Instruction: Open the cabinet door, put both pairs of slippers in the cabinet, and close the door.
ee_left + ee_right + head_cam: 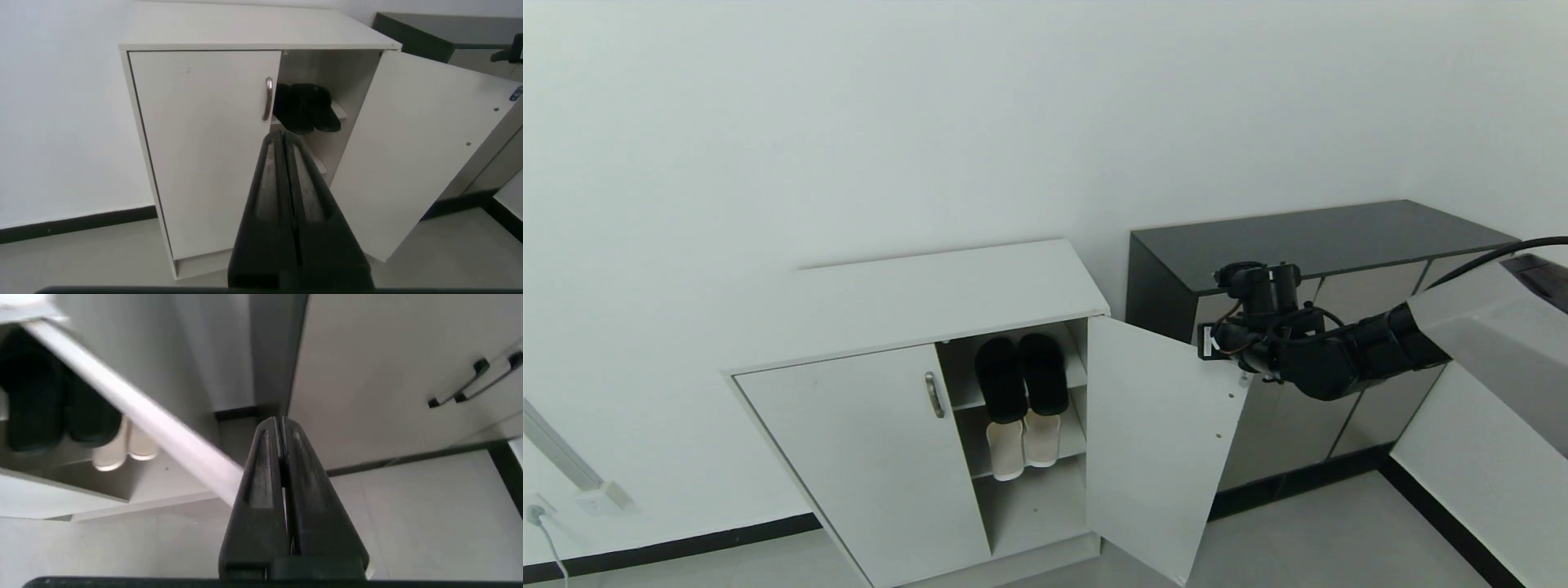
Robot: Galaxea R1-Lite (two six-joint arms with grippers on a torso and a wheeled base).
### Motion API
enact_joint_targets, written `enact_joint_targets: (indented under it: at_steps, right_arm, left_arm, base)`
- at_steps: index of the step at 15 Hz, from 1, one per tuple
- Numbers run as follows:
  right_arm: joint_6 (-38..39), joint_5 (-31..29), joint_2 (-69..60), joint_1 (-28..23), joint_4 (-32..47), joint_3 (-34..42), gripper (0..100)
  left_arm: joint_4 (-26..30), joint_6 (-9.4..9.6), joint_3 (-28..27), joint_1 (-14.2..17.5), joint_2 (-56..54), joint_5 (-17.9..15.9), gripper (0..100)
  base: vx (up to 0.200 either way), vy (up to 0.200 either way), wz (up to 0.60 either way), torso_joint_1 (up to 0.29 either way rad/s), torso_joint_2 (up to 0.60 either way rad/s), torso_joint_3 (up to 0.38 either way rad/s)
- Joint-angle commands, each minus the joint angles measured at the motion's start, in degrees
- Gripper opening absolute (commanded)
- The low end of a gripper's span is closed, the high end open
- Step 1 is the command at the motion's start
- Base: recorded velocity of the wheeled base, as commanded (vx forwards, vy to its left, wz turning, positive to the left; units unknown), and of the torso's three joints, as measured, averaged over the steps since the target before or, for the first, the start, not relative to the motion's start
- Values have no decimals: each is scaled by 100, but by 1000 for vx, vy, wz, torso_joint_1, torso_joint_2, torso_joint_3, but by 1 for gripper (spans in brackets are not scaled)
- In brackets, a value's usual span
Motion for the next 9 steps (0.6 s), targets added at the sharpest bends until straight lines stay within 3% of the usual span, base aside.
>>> enact_joint_targets:
  at_steps: [1, 9]
  right_arm:
    - [-1, 12, 88, -15, 4, -22, 0]
    - [-1, -15, 79, 108, 21, 127, 0]
  left_arm:
    - [-1, -1, 5, 2, -1, 1, 0]
    - [-1, -1, 5, 2, -1, 1, 0]
  base:
    - [0, 0, 0, 0, 0, 0]
    - [0, 0, 0, 0, 0, 0]
